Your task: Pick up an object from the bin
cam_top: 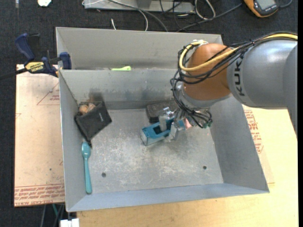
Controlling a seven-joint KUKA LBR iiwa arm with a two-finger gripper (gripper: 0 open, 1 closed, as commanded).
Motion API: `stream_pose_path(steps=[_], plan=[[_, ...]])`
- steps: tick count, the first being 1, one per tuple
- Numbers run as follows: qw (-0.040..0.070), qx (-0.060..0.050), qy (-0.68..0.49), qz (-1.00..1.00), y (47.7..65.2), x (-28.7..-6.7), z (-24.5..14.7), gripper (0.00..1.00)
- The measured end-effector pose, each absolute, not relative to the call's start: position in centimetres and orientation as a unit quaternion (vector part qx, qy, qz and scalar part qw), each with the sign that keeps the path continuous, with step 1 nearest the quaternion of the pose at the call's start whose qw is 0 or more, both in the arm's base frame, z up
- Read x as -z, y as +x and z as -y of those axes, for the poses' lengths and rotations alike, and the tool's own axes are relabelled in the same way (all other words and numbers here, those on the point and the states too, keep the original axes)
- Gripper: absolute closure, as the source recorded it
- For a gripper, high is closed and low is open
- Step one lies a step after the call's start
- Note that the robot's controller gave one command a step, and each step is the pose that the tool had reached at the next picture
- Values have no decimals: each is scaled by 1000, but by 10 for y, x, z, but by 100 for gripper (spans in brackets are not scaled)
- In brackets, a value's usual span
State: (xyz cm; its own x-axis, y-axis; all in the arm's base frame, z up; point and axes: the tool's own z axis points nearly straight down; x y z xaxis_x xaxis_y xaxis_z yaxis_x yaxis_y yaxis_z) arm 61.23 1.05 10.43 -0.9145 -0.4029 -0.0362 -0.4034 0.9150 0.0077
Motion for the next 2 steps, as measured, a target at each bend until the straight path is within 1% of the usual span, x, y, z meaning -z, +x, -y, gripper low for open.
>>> stream_pose_path(steps=[1, 2], plan=[[16, -11, -270, -963, 620, -96, -6, 100], [16, -9, -377, -926, 622, -104, -5, 100]])
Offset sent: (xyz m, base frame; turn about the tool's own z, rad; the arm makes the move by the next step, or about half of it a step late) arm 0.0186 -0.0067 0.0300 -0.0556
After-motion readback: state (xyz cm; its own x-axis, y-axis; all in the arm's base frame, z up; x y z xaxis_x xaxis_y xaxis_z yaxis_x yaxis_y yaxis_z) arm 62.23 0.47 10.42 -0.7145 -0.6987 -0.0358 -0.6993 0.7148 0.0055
